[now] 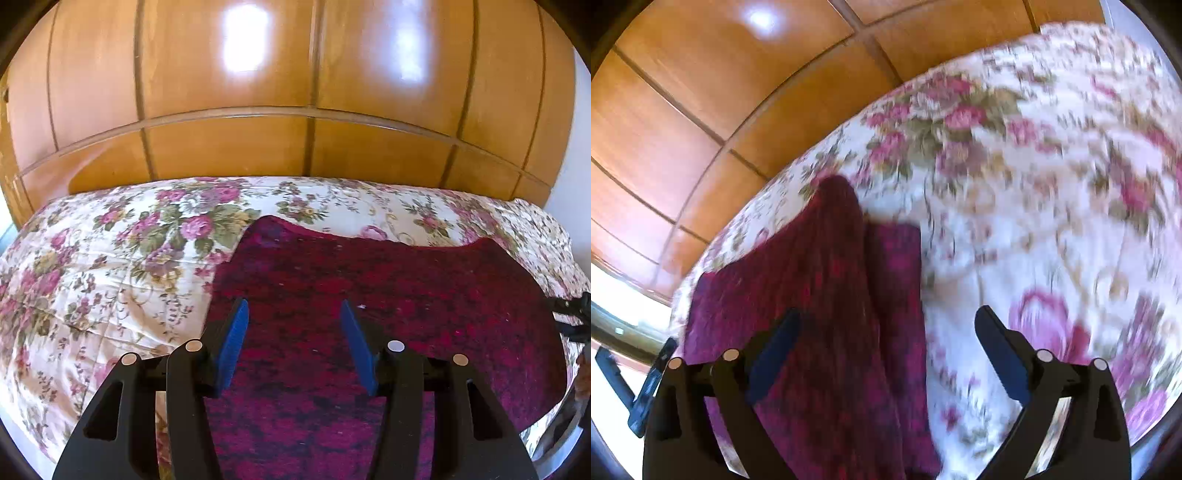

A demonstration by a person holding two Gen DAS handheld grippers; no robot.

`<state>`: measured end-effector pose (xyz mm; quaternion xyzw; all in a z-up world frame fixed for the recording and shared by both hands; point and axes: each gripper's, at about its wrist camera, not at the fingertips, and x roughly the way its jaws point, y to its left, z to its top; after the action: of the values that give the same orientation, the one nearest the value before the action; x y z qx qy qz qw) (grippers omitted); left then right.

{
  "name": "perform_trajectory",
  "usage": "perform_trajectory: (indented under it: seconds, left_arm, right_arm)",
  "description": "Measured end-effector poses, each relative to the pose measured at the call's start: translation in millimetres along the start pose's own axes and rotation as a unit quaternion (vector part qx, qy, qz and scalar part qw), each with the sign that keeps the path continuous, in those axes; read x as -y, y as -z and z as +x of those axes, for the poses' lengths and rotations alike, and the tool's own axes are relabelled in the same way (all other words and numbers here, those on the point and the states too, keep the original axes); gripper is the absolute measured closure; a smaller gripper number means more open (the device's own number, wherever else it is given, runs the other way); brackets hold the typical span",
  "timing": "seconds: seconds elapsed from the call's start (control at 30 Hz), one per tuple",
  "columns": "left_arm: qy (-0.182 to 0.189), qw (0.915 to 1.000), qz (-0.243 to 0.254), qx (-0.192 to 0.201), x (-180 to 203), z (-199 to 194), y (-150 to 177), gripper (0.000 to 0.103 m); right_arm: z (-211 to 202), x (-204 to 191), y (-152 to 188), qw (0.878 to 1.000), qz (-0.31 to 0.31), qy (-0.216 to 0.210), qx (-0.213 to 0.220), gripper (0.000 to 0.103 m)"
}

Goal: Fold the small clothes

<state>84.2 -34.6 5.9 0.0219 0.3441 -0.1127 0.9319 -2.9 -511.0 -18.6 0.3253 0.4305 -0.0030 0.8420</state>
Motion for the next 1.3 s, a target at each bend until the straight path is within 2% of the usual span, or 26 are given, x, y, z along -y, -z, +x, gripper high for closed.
perform_trajectory:
  seconds: [0.2, 0.5, 0.6, 0.67, 0.77, 0.83, 1.13, 1.3]
  left_arm:
    - [0.01, 0.9996, 0.027, -0.005, 24, 2, 3, 0.052]
    - [0.022, 0.998, 0.059, -0.01, 55, 9, 4, 0.052]
    - [0.034, 0.9961, 0.077, -0.026, 68, 25, 3, 0.052]
    - [0.024, 0.9948, 0.087, -0.047, 75, 45, 6, 0.052]
    - [0.017, 0.9942, 0.09, -0.057, 80, 64, 8, 0.051]
    - [0.018, 0.9953, 0.077, -0.057, 79, 58, 4, 0.052]
    - [0.038, 0.9957, 0.076, -0.036, 82, 27, 8, 0.052]
    - [0.041, 0.9952, 0.081, -0.036, 87, 25, 14, 0.052]
  right_arm:
    - [0, 17, 35, 1.0, 0.013, -0.015, -0.023, 0.003]
    - [-6, 33, 52, 0.999, 0.023, -0.048, 0.012, 0.002]
    - [-6, 33, 53, 0.998, 0.025, -0.049, 0.016, 0.002]
    - [-7, 33, 52, 0.998, 0.03, -0.05, 0.015, 0.002]
    - [-16, 39, 53, 0.996, 0.057, -0.061, 0.015, 0.002]
    - [-20, 45, 54, 0.995, 0.071, -0.075, 0.015, 0.002]
    - [-20, 49, 60, 0.99, 0.077, -0.115, 0.004, 0.002]
    - [-19, 44, 67, 0.989, 0.057, -0.138, -0.012, 0.002]
